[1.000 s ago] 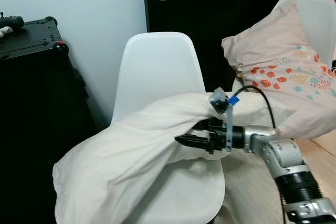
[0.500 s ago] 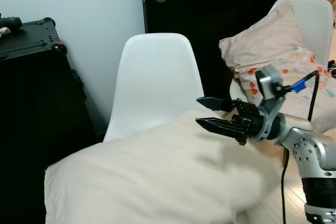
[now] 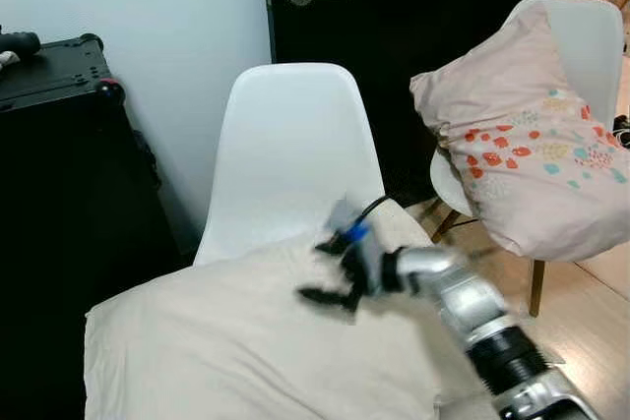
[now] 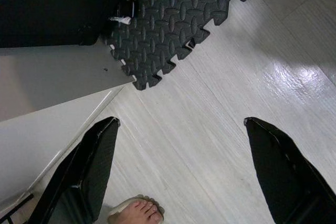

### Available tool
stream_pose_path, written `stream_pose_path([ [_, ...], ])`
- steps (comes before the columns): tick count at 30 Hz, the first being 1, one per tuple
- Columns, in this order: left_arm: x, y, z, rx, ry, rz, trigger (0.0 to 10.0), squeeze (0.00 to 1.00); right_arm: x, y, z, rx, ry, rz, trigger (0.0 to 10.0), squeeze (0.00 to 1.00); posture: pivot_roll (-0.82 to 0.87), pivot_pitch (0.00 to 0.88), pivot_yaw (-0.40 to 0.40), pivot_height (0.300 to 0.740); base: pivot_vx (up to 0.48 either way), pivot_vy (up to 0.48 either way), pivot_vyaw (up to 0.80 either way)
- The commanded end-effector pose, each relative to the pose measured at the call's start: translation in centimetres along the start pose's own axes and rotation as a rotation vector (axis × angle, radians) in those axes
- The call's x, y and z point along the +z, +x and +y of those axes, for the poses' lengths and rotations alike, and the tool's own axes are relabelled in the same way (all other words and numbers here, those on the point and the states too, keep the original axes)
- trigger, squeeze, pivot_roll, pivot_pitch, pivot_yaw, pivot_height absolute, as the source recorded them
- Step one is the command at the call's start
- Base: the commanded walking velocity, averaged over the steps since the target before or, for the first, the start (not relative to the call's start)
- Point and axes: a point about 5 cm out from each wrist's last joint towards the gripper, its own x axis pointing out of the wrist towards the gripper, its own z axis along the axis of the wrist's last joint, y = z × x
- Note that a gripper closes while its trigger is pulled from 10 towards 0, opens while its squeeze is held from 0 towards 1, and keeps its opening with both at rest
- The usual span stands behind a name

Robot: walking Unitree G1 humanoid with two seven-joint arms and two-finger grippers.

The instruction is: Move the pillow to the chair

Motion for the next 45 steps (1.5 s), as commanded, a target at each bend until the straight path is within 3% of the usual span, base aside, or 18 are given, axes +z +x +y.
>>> stream_pose_path([
  [1,-0.1,0.0,0.2,-0.002,0.008,0.007,10.0,0.00,-1.0,0.6,0.7,0.059,-0.076,0.101,10.0,0.00,0.00,0.015,0.014,0.546,0.000,0.000,0.00],
  [2,-0.1,0.1,0.2,-0.002,0.008,0.007,10.0,0.00,-2.2,1.6,1.3,0.108,-0.150,0.217,10.0,0.00,0.00,0.011,0.009,0.546,0.000,0.000,0.00],
  [4,-0.1,0.1,0.2,-0.002,0.008,0.007,10.0,0.00,-2.5,1.9,1.3,0.106,-0.171,0.250,10.0,0.00,0.00,0.011,0.009,0.546,0.000,0.000,0.00],
  [5,-0.1,0.1,0.2,-0.002,0.008,0.007,10.0,0.00,-2.5,1.9,1.3,0.106,-0.171,0.250,10.0,0.00,0.00,0.011,0.009,0.546,0.000,0.000,0.00],
  [6,-0.1,0.1,0.2,-0.001,0.005,0.008,10.0,0.00,-2.3,3.8,1.2,0.065,-0.125,0.234,10.0,0.00,0.00,0.005,0.002,0.546,0.000,0.000,0.00],
  [9,0.0,0.1,0.2,-0.001,0.003,0.008,10.0,0.00,-2.2,5.0,1.1,0.004,-0.091,0.224,10.0,0.00,0.01,0.005,-0.001,0.546,0.000,0.000,0.00],
  [10,0.0,0.1,0.1,0.001,-0.001,0.007,10.0,0.00,-2.1,5.9,0.8,-0.064,-0.047,0.217,1.4,0.00,0.01,0.004,-0.003,0.546,0.000,0.000,0.00],
  [11,0.1,0.1,0.1,0.003,-0.004,0.003,10.0,0.00,-2.1,6.4,0.7,-0.115,-0.041,0.230,0.0,0.00,0.02,0.007,-0.005,0.546,0.000,0.000,0.00],
  [28,0.1,0.0,-0.1,0.001,-0.008,-0.001,10.0,0.00,-2.9,6.8,-0.3,-0.226,0.009,0.258,0.0,0.00,0.01,0.036,-0.003,0.546,0.000,0.000,0.00],
  [29,0.1,0.0,-0.1,-0.001,-0.008,-0.001,10.0,0.00,-2.7,6.9,-0.4,-0.238,0.030,0.228,0.0,0.00,0.01,0.036,-0.003,0.546,0.000,0.000,0.00],
  [31,0.1,0.0,-0.2,-0.004,-0.007,-0.001,10.0,0.00,-1.0,7.1,-0.7,-0.241,0.173,0.052,0.0,0.00,0.01,0.040,0.001,0.546,0.000,0.000,0.00],
  [38,0.1,0.0,-0.2,-0.004,-0.005,-0.001,10.0,0.00,1.2,5.9,-3.2,-0.403,0.342,-0.151,0.0,0.00,0.01,0.039,0.003,0.546,0.000,0.000,0.00],
  [41,0.2,0.0,-0.1,-0.004,-0.005,-0.002,10.0,0.00,2.9,3.6,-6.0,-0.602,0.422,-0.287,0.0,0.00,0.01,0.037,0.004,0.546,0.000,0.000,0.00],
  [42,0.2,0.0,-0.1,-0.004,-0.005,-0.002,10.0,0.00,2.9,3.6,-6.0,-0.602,0.422,-0.287,0.0,0.00,0.01,0.037,0.004,0.546,0.000,0.000,0.00],
  [44,0.2,0.1,-0.1,-0.003,-0.005,-0.003,10.0,0.00,4.0,1.5,-7.9,-0.747,0.431,-0.363,0.0,0.00,0.01,0.035,0.004,0.546,0.000,0.000,0.00],
  [45,0.2,0.1,-0.1,-0.003,-0.005,-0.003,10.0,0.00,4.0,1.5,-7.9,-0.747,0.431,-0.363,0.0,0.00,0.01,0.035,0.004,0.546,0.000,0.000,0.00],
])
